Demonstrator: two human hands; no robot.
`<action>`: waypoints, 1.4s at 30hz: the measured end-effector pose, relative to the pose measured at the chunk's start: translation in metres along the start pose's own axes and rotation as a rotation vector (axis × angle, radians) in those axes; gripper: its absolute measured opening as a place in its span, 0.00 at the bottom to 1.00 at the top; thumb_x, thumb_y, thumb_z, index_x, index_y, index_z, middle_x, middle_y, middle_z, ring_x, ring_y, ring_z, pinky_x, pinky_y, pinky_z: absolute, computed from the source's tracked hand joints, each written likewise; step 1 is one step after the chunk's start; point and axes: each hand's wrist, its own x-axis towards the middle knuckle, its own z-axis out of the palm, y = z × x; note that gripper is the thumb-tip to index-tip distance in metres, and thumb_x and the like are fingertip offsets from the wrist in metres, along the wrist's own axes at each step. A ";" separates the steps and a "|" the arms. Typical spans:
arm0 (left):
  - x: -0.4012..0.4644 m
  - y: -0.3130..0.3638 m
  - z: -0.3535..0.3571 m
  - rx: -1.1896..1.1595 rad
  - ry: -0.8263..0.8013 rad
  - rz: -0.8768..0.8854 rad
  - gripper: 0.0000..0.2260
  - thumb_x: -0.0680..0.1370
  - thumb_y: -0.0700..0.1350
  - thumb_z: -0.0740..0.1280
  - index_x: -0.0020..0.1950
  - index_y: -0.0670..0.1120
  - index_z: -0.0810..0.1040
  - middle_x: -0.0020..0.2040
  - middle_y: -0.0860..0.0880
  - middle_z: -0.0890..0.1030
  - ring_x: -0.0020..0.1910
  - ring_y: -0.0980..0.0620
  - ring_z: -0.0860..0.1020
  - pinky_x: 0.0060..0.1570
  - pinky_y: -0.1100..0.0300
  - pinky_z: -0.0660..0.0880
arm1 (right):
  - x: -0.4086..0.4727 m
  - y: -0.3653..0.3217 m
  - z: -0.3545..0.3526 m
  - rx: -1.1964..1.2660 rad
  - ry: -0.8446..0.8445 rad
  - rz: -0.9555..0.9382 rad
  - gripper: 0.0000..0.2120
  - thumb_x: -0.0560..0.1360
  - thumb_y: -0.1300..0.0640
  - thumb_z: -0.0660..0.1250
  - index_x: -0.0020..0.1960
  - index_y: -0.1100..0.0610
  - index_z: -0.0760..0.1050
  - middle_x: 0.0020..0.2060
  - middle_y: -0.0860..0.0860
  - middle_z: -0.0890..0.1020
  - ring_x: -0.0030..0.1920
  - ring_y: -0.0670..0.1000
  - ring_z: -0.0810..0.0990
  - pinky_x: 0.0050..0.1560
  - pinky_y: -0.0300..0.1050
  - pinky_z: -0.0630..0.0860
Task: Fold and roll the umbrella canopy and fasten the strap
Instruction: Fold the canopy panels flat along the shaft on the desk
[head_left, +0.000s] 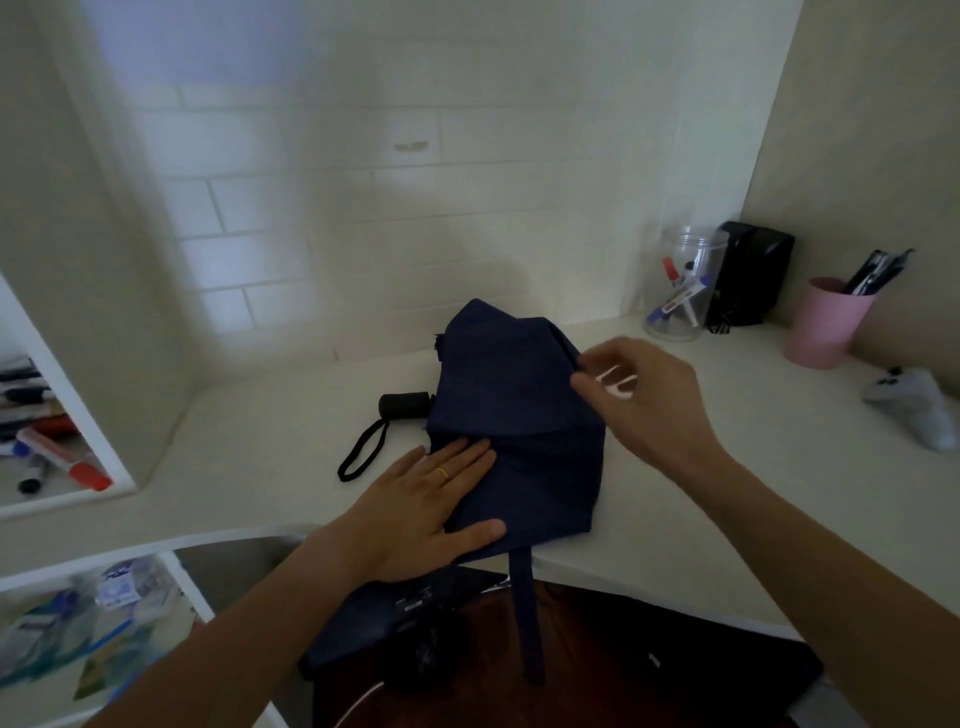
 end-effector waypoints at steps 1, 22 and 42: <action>0.000 0.000 0.000 -0.006 -0.003 -0.001 0.37 0.79 0.73 0.45 0.82 0.57 0.40 0.82 0.60 0.41 0.80 0.61 0.40 0.80 0.53 0.42 | 0.014 -0.004 0.001 -0.003 0.018 0.066 0.12 0.70 0.49 0.75 0.52 0.50 0.80 0.43 0.44 0.83 0.43 0.45 0.82 0.50 0.49 0.81; 0.050 0.019 -0.114 -1.182 0.657 -0.515 0.26 0.67 0.70 0.73 0.46 0.48 0.85 0.45 0.56 0.85 0.44 0.57 0.82 0.43 0.63 0.78 | 0.021 -0.006 -0.009 0.382 -0.119 0.002 0.28 0.68 0.66 0.77 0.64 0.47 0.76 0.44 0.51 0.85 0.45 0.49 0.84 0.50 0.42 0.81; -0.007 0.050 -0.061 -1.301 0.464 -0.515 0.11 0.79 0.48 0.70 0.47 0.41 0.86 0.43 0.47 0.87 0.40 0.57 0.83 0.38 0.68 0.76 | -0.052 -0.009 -0.027 0.566 -0.199 0.436 0.12 0.72 0.61 0.76 0.54 0.52 0.83 0.42 0.55 0.87 0.34 0.40 0.80 0.32 0.29 0.72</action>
